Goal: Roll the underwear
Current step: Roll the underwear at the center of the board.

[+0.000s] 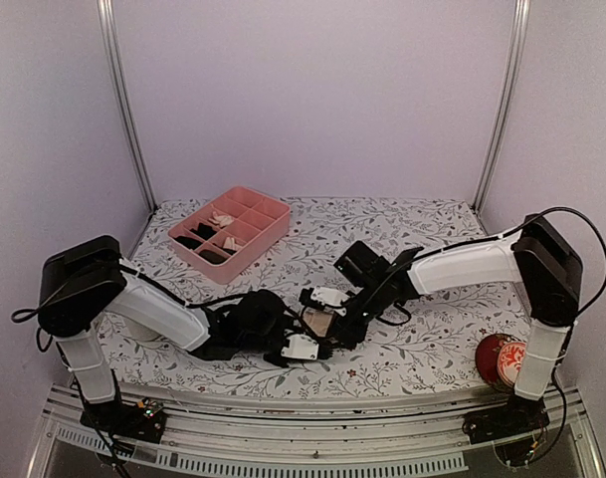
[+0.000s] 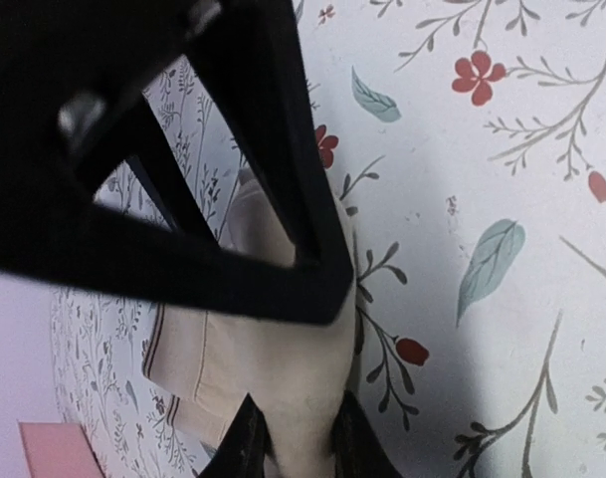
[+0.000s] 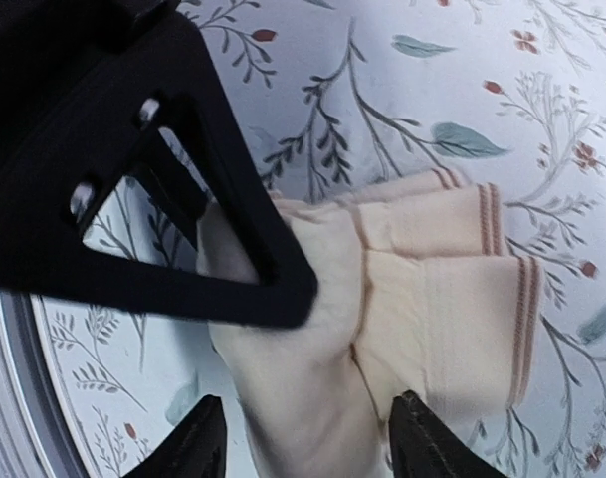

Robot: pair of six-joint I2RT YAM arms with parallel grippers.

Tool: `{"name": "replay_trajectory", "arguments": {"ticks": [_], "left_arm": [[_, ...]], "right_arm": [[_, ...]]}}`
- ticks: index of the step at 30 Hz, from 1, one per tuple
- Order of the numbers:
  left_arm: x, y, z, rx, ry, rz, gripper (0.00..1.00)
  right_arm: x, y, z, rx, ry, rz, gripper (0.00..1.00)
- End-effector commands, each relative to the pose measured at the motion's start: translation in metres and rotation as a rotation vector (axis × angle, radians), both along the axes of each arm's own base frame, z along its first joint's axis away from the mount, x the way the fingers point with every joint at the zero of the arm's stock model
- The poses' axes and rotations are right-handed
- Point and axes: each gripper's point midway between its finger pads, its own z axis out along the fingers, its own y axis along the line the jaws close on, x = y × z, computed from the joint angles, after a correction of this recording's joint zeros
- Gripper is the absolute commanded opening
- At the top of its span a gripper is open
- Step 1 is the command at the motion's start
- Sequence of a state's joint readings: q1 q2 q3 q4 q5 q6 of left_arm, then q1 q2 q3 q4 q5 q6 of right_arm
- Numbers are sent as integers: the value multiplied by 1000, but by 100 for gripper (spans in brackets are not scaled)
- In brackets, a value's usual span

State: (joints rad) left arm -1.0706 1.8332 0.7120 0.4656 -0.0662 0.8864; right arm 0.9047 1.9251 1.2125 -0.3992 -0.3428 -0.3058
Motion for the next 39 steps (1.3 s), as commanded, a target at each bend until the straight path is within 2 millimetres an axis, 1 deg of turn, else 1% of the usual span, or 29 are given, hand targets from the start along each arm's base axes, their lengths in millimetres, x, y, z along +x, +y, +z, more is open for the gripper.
{"name": "replay_trajectory", "arguments": {"ticks": [1,2,6,9,10,12,13,15,16,18,19,21,23,26,28,31,34,36,39], "left_arm": [[-29,28,-43,168,312,-8,0],[-29,28,-42,172,340,-5,0],[-28,25,-37,170,447,4,0],[-28,27,-38,186,533,18,0],[-28,26,-38,190,553,22,0],[-28,26,-38,202,612,31,0],[-29,27,-38,211,648,33,0],[-30,26,-36,216,724,38,0],[-29,28,-42,229,775,52,0],[-28,28,-43,230,851,62,0],[-28,27,-43,228,890,62,0],[-30,27,-45,232,959,66,0],[-30,26,-47,231,1021,74,0],[-30,25,-50,234,1094,75,0],[-30,25,-53,240,1123,86,0],[-30,24,-56,245,1145,94,0],[-31,24,-56,246,1157,91,0],[-31,24,-56,244,1162,92,0],[-31,24,-57,247,1173,95,0]], "right_arm": [[25,-22,42,-2,-217,-140,63],[31,-27,52,-4,-271,-180,66],[49,-51,92,1,-471,-341,75],[52,-68,122,35,-611,-432,78],[49,-69,132,69,-643,-439,78],[34,-67,158,165,-733,-427,80],[26,-65,172,205,-783,-405,80],[6,-62,191,273,-860,-382,81],[-3,-62,203,304,-905,-359,81],[-16,-61,212,342,-952,-324,81],[-21,-59,212,355,-959,-303,81],[-34,-50,207,372,-959,-217,81],[-44,-39,195,361,-947,-135,79],[-57,-21,166,288,-929,-21,73],[-63,-11,145,231,-918,48,72],[-61,-4,112,136,-899,98,67],[-54,-2,82,35,-898,120,63],[-51,-2,65,-23,-904,134,61],[-39,-4,45,-96,-917,131,56]]}}
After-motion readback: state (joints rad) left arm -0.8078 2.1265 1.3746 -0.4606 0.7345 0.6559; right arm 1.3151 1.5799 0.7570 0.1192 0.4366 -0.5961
